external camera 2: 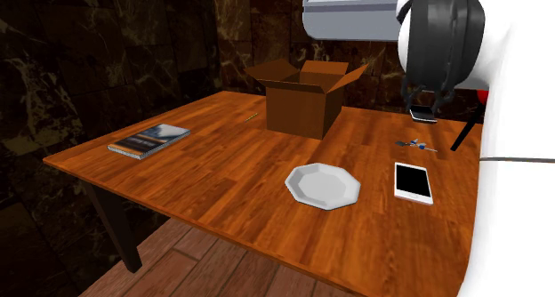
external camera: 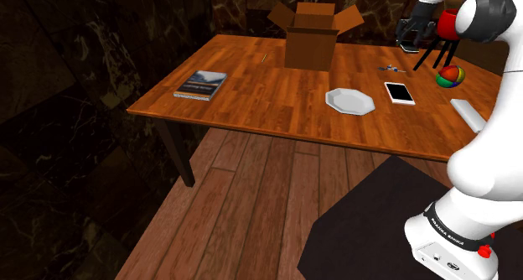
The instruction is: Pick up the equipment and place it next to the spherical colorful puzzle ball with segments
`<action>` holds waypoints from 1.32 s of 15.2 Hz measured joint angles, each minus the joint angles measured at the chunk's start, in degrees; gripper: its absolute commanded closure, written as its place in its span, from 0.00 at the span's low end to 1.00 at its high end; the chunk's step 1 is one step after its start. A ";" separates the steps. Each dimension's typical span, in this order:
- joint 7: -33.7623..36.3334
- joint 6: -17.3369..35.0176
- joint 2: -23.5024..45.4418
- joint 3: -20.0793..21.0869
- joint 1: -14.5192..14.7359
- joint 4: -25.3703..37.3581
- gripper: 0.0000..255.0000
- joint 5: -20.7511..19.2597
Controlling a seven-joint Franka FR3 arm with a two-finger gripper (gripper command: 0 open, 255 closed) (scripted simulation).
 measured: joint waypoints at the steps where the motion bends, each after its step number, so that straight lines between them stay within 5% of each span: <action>1: -0.79 -1.85 2.62 -0.02 -1.51 4.38 1.00 0.61; 5: -3.88 -9.12 12.80 0.27 -8.28 21.81 1.00 2.72; 7: -4.78 -8.70 14.17 0.27 -9.25 22.53 1.00 2.93; 20: -6.74 3.81 10.52 -0.24 -6.93 5.97 1.00 2.58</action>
